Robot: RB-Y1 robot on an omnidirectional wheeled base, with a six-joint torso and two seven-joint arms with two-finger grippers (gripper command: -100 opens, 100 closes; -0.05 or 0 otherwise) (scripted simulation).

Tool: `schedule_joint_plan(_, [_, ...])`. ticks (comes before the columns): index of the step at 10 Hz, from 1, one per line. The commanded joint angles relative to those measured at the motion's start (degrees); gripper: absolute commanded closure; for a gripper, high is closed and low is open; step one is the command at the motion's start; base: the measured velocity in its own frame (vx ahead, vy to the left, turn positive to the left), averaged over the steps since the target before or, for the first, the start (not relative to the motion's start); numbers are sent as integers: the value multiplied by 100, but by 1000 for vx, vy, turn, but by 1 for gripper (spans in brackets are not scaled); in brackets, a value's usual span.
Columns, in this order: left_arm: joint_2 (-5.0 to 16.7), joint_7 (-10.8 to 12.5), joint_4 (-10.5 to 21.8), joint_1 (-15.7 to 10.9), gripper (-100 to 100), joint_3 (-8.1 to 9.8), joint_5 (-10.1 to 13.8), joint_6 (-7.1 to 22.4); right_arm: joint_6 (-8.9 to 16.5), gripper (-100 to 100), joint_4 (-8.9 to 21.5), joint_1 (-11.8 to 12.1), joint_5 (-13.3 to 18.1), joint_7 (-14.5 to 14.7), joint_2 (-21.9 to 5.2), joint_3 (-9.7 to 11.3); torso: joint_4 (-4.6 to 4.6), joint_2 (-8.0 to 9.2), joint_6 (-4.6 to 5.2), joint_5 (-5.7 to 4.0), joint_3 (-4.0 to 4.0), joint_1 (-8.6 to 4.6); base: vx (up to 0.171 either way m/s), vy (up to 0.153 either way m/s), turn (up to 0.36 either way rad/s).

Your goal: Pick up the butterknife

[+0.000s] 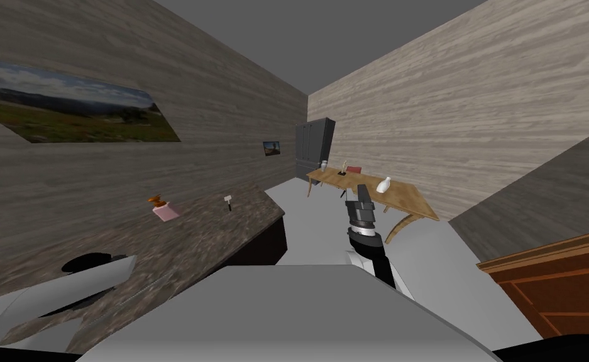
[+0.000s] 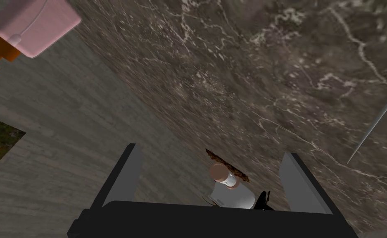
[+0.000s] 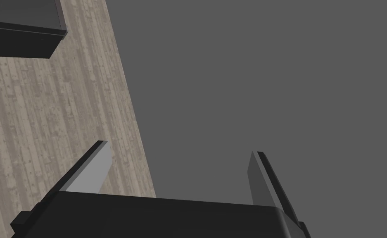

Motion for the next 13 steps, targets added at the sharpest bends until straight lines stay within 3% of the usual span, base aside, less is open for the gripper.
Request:
schedule_joint_plan(1, [43, -30, 186, -48, -100, 63, -20, 247, 0, 0, 0, 0, 0, 0, 0, 0, 0, 0, 0, 0, 0, 0, 14, -4, -80])
schedule_joint_plan(2, [59, -78, 357, -60, -100, 198, -53, 438, 0, 0, 0, 0, 0, 0, 0, 0, 0, 2, -3, 0, 1, 1, 19, -5, -145])
schedule_joint_plan(9, [86, -215, 890, -83, -100, 561, -156, 1468, 0, 0, 0, 0, 0, 0, 0, 0, 1, 3, -2, 0, 2, 3, 14, 3, -91])
schedule_joint_plan(10, [94, -257, 1046, -89, -100, 669, -188, 1739, 0, 0, 0, 1, 0, 0, 0, 0, 1, 3, -3, 1, 2, 5, 13, 5, -143])
schedule_joint_plan(11, [94, -257, 1046, -89, -100, 669, -188, 1739, 0, 0, 0, 0, 0, 0, 0, 0, 1, 3, -1, 0, 2, 5, 11, 9, -60])
schedule_joint_plan(13, [118, -335, 1326, -101, -100, 862, -248, 2165, 0, 0, 0, 0, 0, 0, 0, 0, 1, 2, -2, 1, 1, 6, 19, 13, -139])
